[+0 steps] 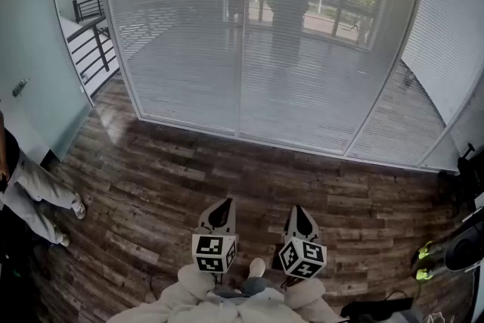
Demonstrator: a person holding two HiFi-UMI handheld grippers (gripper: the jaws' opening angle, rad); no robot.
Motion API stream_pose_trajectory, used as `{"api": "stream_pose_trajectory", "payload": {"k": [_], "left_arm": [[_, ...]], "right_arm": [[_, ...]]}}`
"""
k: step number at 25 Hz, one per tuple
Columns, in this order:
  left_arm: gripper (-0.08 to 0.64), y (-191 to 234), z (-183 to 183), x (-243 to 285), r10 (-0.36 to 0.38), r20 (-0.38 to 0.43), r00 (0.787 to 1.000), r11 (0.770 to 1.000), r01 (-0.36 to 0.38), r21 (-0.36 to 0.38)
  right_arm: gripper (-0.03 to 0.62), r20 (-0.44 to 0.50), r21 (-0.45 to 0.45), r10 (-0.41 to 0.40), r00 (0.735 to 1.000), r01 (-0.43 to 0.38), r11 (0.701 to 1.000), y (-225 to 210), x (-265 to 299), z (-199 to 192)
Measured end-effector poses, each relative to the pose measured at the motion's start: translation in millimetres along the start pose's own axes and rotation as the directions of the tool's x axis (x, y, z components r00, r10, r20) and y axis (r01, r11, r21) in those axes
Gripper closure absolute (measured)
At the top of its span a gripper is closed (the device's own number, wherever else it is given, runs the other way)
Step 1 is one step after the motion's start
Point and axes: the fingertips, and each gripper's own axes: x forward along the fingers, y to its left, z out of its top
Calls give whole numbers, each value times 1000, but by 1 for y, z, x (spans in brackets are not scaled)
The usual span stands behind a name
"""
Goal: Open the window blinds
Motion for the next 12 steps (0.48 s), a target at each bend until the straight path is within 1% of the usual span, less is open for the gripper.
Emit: {"api": "stream_pose_trajectory", "payload": {"k": [6,12], "left_arm": [[558,8,-2,16,10,-7,1000,1000,-10,3],[558,14,6,53,17,-3,1000,1000,-17,10]], "right_arm": [[578,0,6,6,1000,-6,1000,-3,20,0],[578,5,2,16,1000,-16,1000,-13,56,10]]}}
